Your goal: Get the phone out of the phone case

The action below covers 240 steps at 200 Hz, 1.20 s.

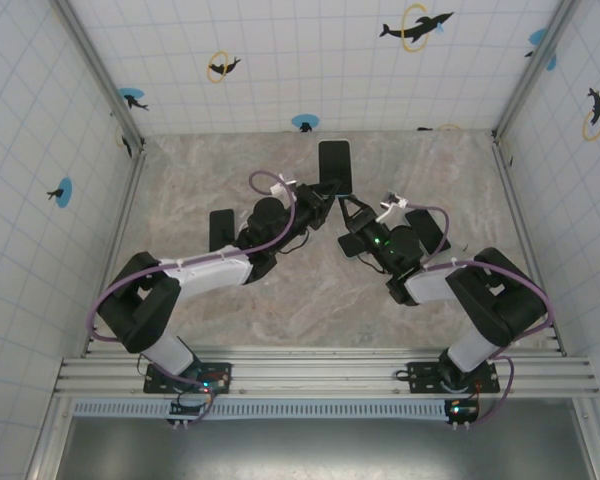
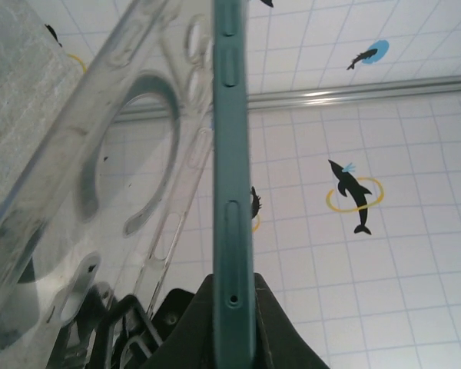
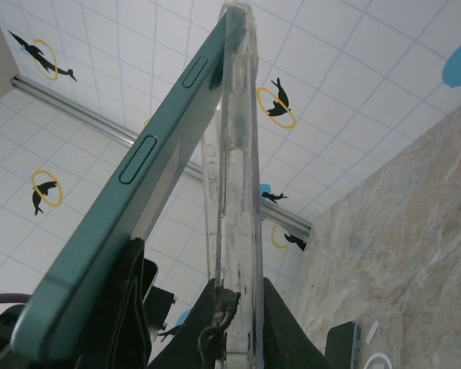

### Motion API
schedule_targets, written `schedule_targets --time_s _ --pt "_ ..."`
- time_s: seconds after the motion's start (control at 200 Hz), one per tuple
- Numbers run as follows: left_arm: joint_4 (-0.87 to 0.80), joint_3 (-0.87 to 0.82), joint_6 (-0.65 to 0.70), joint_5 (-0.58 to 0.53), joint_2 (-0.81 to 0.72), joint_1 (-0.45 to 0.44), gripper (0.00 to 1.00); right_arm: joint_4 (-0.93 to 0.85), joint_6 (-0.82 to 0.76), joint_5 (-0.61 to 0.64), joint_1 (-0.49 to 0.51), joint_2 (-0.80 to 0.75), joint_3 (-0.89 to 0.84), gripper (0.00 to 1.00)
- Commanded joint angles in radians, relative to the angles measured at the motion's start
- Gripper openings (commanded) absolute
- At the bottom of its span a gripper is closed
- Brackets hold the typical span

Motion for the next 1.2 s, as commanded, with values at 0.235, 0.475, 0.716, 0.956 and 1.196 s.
schedule_targets --time_s 0.235,0.475,0.716,0.956,1.196 --pt "0.045 0.008 0.049 0.032 -0.055 0.001 0.02 -0.053 -0.030 0.051 -0.025 -0.018 0.002 0.07" --pt "-0.019 -0.071 0.074 0.038 -0.145 0.001 0.01 -0.064 -0.027 0.060 -0.069 -0.026 -0.021 0.06" --pt "-0.063 -0.163 0.121 0.075 -0.189 0.040 0.01 -0.077 -0.009 0.047 -0.069 -0.021 -0.043 0.07" --pt "0.001 -0.300 0.141 0.123 -0.174 0.107 0.02 -0.117 0.019 0.040 -0.026 -0.008 -0.064 0.07" --pt "0.037 -0.376 0.169 0.157 -0.126 0.176 0.02 -0.153 0.040 0.041 0.029 0.015 -0.077 0.07"
